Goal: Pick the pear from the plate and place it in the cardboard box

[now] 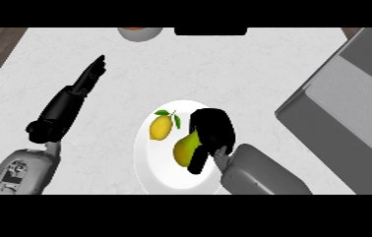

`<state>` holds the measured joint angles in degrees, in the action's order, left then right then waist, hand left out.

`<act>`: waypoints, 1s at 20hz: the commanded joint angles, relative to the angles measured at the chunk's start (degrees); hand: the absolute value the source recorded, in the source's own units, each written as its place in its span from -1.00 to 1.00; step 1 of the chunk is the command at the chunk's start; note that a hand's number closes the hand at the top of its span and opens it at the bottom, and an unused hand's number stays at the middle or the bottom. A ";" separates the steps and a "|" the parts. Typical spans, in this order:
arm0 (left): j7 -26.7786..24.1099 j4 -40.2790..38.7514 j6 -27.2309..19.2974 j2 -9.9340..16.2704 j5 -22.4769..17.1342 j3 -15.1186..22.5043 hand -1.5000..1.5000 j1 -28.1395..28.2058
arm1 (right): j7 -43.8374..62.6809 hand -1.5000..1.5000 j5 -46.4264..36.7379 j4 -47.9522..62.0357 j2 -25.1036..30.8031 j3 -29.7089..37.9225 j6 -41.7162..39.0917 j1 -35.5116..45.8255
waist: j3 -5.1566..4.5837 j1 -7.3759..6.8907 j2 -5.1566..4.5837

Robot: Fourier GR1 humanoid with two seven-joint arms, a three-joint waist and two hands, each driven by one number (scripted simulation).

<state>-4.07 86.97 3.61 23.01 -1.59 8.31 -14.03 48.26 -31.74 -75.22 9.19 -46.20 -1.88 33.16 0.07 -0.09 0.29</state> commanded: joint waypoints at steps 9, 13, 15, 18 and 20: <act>0.04 0.95 1.81 0.21 -0.13 -1.55 0.00 2.30 | -23.41 1.00 -7.17 -15.00 18.27 4.30 1.36 2.34 | -0.08 0.27 -0.04; 0.90 -2.23 0.02 -1.98 1.06 -2.34 0.00 -1.97 | -20.71 1.00 -11.43 -26.07 21.60 5.49 1.26 -0.10 | -0.09 1.26 -0.04; -0.69 -0.19 -0.29 -2.48 2.71 -1.05 0.00 1.03 | -21.14 1.00 -8.12 -29.28 24.38 11.50 -0.98 -0.34 | -0.08 0.80 -0.08; -0.42 -0.21 1.99 -0.29 0.53 -3.27 0.00 1.51 | -12.12 1.00 -8.79 -34.15 24.02 16.82 -0.24 -0.96 | -0.10 1.41 0.17; 0.40 1.02 2.42 0.35 0.01 -3.73 0.00 1.79 | -7.89 1.00 -7.96 -36.67 23.52 21.34 1.98 -2.51 | -0.07 1.77 0.39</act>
<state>-4.39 87.07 5.25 22.55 -0.78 5.62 -12.63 34.15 -40.92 -105.83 31.64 -32.11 -0.68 31.73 -0.01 1.10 0.39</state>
